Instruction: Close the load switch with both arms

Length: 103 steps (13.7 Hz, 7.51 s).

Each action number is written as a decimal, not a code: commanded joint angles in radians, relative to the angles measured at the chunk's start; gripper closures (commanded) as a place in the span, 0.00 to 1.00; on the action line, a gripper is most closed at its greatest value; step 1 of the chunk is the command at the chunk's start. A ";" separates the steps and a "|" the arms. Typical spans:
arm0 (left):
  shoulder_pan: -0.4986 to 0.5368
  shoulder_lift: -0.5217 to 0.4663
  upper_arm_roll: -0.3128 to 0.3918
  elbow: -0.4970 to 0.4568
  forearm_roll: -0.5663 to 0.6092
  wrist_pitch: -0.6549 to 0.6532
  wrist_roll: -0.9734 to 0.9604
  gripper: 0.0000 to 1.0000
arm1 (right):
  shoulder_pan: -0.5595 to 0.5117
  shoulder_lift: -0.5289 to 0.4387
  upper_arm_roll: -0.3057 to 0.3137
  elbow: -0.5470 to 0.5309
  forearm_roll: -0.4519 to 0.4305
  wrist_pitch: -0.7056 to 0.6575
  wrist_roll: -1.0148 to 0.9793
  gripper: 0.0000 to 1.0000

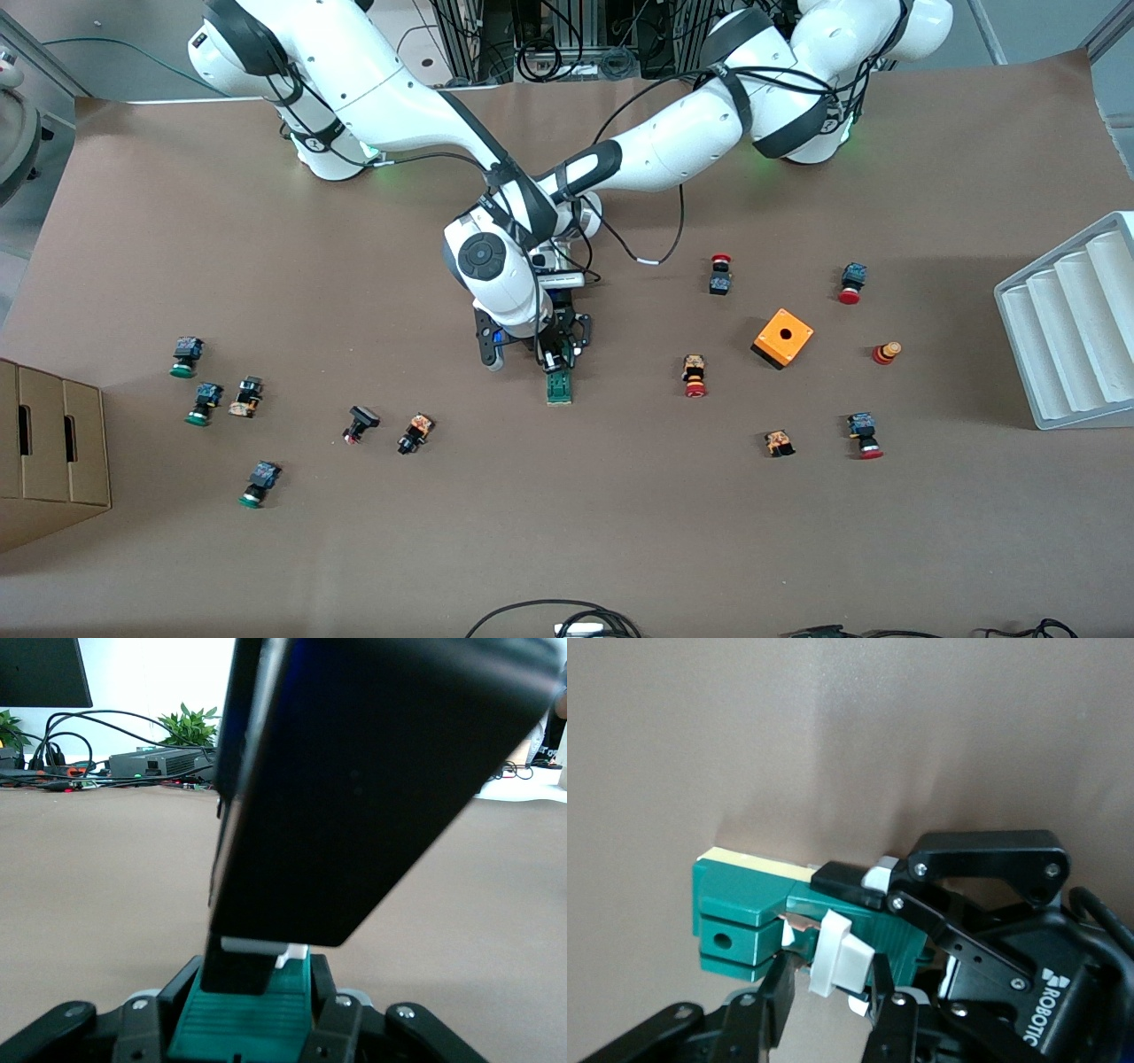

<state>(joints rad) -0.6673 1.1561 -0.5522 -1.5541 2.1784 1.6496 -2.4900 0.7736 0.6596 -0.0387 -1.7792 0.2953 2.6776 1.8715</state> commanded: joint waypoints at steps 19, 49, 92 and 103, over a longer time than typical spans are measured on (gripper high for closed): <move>-0.015 0.020 -0.006 0.029 -0.008 0.003 0.011 0.54 | -0.020 0.015 -0.018 0.087 0.045 0.015 -0.002 0.59; -0.018 0.020 -0.006 0.029 -0.008 0.003 0.013 0.54 | -0.046 0.091 -0.021 0.207 0.047 -0.031 0.003 0.82; -0.020 0.016 -0.005 0.023 -0.002 0.007 0.017 0.00 | -0.348 -0.267 -0.029 0.245 0.045 -0.631 -0.501 0.00; -0.051 -0.107 -0.005 0.002 -0.242 0.015 0.198 0.00 | -0.827 -0.692 0.106 0.078 -0.148 -0.981 -1.634 0.00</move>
<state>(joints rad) -0.6885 1.0967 -0.5659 -1.5486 1.9991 1.6567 -2.3405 -0.0033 0.0357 0.0635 -1.6554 0.1786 1.7085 0.4191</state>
